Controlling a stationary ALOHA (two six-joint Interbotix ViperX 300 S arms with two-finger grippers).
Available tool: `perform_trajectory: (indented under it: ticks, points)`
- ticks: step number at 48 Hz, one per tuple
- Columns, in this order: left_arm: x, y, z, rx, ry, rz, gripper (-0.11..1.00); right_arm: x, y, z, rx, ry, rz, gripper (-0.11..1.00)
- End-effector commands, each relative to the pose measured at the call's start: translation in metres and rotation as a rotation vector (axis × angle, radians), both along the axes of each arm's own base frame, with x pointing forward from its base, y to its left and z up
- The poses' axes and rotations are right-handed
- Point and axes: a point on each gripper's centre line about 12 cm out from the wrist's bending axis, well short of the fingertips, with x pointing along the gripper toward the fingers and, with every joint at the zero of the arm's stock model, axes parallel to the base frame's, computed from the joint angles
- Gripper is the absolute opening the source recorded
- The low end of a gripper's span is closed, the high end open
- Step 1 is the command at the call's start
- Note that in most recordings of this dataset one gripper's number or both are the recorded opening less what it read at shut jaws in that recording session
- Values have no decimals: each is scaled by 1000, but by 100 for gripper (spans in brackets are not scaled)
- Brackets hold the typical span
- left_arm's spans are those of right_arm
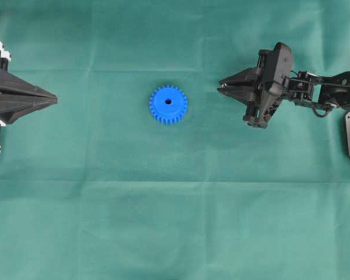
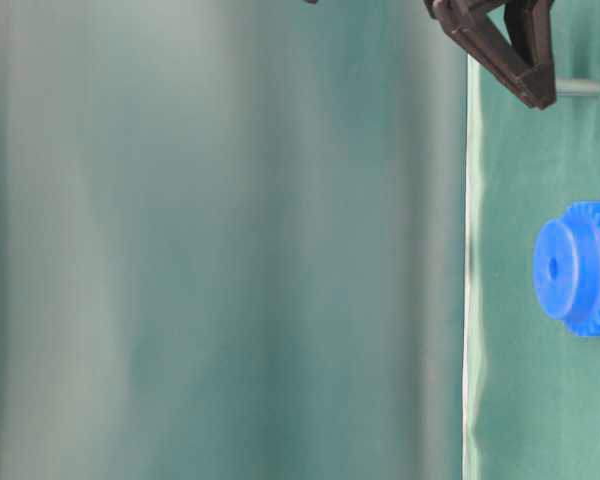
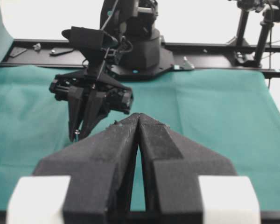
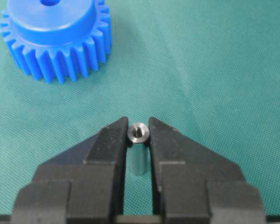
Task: Insert the shaft placed at a random location into the center hole of the medium gear at another random location.
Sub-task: 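Lower the right gripper and close it on the silver shaft, then lift the shaft and carry it left over the blue gear's center hole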
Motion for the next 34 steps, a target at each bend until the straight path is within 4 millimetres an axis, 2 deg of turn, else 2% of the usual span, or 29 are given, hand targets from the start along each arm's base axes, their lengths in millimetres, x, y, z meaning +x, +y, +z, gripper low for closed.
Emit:
perform_trajectory:
  ticks: [1, 8, 22, 34]
  points:
    - [2, 0, 7, 1, -15, 1, 0, 6, -3, 9, -24, -39, 4, 13]
    - [2, 0, 7, 1, -15, 1, 0, 7, -3, 21, -23, -57, 2, 13]
    - [2, 0, 7, 0, -17, 1, 0, 4, 1, 61, -25, -63, 12, 13]
    - [2, 0, 7, 1, -17, 1, 0, 2, 3, 64, -18, -51, 15, 13]
